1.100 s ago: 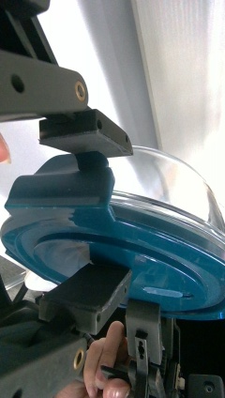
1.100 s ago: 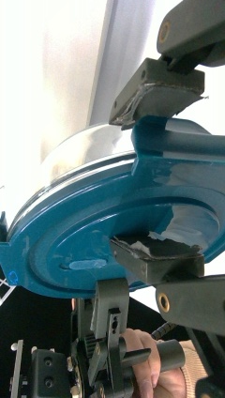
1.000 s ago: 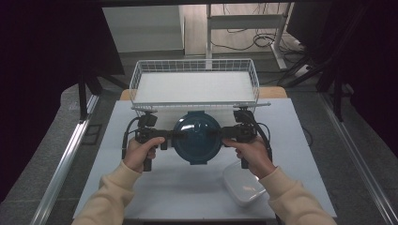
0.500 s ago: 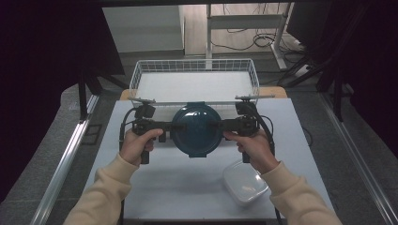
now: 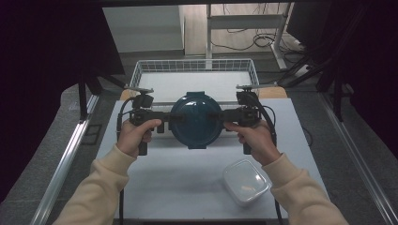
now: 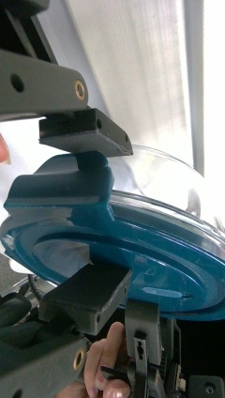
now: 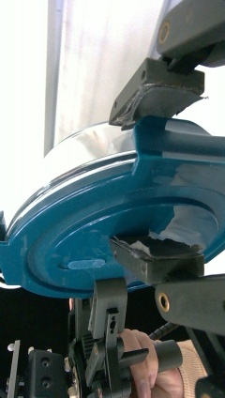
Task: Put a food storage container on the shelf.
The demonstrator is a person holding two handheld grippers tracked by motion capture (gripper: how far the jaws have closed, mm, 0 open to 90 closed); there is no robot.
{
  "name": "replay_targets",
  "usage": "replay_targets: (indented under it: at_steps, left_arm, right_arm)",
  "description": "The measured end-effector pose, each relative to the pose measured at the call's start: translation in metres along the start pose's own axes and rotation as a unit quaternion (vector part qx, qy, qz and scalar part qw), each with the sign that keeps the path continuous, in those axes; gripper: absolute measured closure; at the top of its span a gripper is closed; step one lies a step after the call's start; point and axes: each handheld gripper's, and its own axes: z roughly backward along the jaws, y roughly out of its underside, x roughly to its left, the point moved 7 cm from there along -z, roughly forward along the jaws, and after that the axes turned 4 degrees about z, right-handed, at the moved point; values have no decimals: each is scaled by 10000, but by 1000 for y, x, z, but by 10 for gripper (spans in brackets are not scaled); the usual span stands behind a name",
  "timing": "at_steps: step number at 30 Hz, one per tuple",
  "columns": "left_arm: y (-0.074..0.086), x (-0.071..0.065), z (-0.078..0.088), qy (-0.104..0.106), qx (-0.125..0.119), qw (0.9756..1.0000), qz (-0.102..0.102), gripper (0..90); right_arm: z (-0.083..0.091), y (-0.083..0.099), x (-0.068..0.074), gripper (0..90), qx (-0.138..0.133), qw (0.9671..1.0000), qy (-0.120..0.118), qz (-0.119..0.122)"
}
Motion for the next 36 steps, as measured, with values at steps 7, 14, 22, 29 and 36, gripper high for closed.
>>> replay_targets:
  at_steps: [7,14,22,29,36]
  left_arm:
    - [-16,-7,6,-19,-32,10000,-73,360]
    - [-34,-11,10,-40,-67,9999,-87,359]
    - [-52,-13,14,-71,-111,9998,-143,360]
    - [-64,-13,13,-80,-99,9999,-108,362]
    - [-78,-10,10,-58,-89,9999,-39,363]
  right_arm:
    - [6,-18,4,353,-66,10000,-6,29]
    - [9,-33,6,352,-99,9999,-1,59]
    - [10,-50,5,353,-84,9999,-52,108]
    - [9,-60,3,353,-102,9999,-86,86]
    - [6,-73,-3,353,-69,9999,-88,50]
